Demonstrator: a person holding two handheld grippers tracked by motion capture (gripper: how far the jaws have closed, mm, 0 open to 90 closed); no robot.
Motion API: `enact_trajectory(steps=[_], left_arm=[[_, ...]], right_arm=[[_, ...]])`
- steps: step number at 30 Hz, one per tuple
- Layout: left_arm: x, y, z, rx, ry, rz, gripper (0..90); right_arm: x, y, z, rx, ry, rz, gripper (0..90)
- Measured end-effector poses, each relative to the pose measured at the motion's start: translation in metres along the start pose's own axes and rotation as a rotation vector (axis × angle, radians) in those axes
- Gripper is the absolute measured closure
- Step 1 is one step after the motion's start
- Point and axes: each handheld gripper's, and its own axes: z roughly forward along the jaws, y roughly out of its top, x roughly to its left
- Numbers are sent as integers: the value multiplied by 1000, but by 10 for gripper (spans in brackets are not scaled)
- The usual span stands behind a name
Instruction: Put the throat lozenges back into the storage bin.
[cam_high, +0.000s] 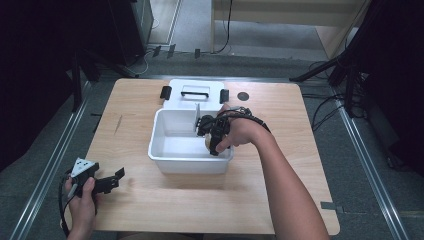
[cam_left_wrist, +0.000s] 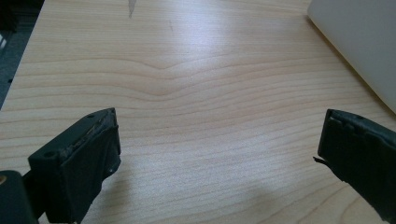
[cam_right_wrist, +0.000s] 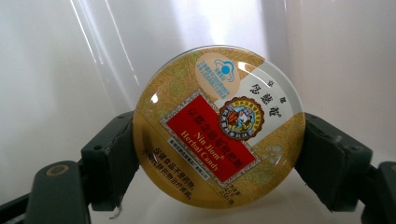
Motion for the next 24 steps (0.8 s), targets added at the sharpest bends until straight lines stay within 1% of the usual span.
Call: enact_trajectory(steps=[5,15,20,24], left_arm=[[0,0,0,1,-3,-5,0],[0,0,0,2,-5,-4,0],[0,0,0,3,-4,-4,0],[0,0,0,3,-4,-3,0]], right_arm=[[0,4,6,25,-4,-1,202],[0,6,8,47,-22,1,189],[0,5,7,42,-28,4,175],[0,4,4,25,-31,9,174]])
